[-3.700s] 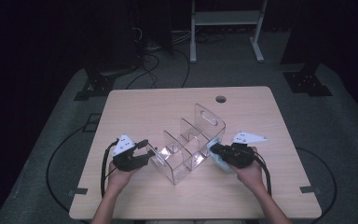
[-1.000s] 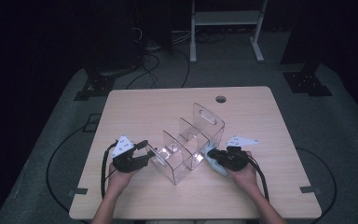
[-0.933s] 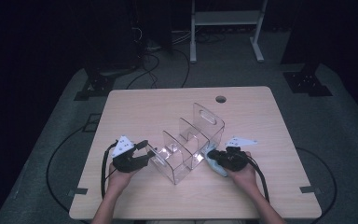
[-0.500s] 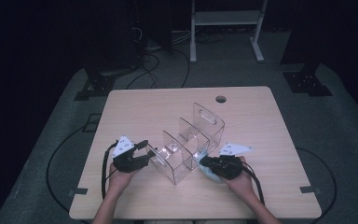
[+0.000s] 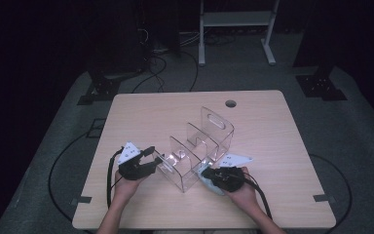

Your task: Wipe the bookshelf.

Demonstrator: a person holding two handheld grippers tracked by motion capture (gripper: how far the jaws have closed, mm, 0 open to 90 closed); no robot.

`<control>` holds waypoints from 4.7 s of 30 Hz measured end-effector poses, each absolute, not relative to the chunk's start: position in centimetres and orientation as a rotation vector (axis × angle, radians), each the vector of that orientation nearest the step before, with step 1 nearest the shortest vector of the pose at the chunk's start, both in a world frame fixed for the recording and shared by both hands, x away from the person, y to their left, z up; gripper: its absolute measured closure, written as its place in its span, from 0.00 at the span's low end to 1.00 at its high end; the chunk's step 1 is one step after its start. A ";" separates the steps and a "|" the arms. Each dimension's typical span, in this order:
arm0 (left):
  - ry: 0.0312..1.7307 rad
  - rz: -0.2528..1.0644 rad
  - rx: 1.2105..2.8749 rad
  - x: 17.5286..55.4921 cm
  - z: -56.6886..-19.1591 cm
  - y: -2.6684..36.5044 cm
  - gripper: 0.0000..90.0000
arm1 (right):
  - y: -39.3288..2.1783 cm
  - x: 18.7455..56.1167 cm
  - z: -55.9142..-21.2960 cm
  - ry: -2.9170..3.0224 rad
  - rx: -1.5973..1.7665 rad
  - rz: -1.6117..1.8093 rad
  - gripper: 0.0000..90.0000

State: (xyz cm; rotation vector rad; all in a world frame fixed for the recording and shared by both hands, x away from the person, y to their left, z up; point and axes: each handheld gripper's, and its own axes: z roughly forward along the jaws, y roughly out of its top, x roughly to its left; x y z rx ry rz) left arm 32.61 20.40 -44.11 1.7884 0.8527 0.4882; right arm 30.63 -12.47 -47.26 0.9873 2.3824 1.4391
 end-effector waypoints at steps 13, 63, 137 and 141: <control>0.844 0.484 1.791 32.6 -44.1 20.5 0.51 | -12.5 30.8 -47.9 2.400 1.005 1.420 0.91; 0.852 0.466 1.783 32.6 -44.1 20.5 0.51 | -12.9 30.7 -46.7 2.399 1.014 1.472 0.91; 1.000 0.542 1.740 32.6 -43.9 20.3 0.51 | -9.8 29.1 -48.0 2.531 0.936 1.493 0.91; 0.979 0.535 1.748 32.6 -43.9 20.8 0.51 | -12.4 29.8 -46.1 2.425 0.983 1.542 0.91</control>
